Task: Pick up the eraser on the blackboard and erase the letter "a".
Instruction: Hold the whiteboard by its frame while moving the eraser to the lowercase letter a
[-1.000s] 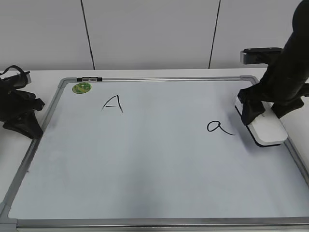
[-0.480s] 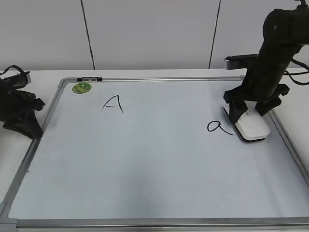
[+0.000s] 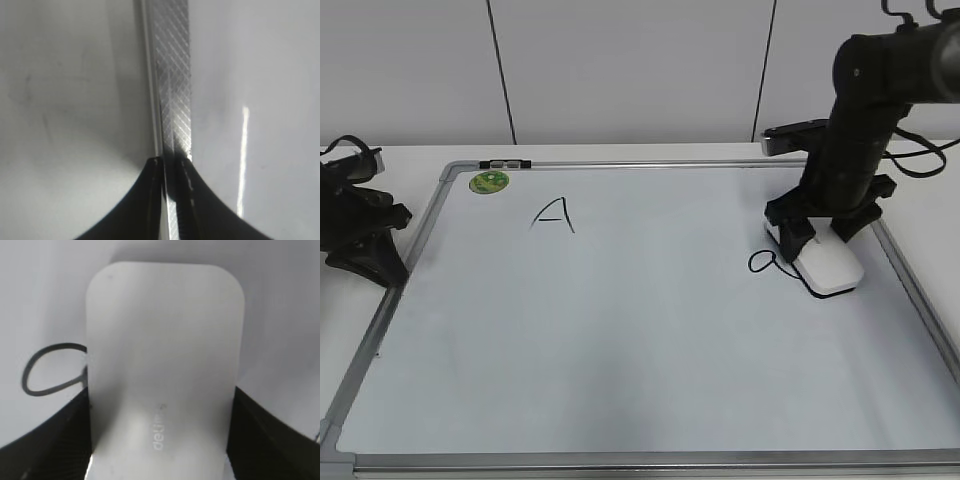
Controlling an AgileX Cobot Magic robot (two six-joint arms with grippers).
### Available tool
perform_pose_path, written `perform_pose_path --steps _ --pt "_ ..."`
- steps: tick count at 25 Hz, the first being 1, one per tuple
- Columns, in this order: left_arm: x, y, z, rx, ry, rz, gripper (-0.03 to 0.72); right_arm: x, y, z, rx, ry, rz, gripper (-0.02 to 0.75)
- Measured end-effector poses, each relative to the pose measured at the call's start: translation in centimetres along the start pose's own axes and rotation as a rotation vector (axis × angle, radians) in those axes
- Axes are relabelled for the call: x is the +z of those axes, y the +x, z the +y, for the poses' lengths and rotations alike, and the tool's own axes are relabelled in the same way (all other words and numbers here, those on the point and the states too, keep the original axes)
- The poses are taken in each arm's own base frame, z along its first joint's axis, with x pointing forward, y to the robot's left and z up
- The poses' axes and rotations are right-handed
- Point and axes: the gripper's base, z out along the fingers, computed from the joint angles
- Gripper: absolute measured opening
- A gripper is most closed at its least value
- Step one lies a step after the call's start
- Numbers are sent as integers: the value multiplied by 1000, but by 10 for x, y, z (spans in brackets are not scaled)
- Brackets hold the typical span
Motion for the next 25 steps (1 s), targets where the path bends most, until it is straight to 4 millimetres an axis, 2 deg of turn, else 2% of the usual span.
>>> perform_pose_path --steps 9,12,15,25 --pt "0 0 0 0 0 0 38 7 -15 85 -209 -6 -13 537" --pt "0 0 0 0 0 0 38 7 -18 106 -257 -16 -21 543" --pt "0 0 1 -1 -2 0 38 10 -20 112 -261 -32 -14 534" --pt "0 0 1 -1 -2 0 38 2 -30 112 -269 -23 8 534"
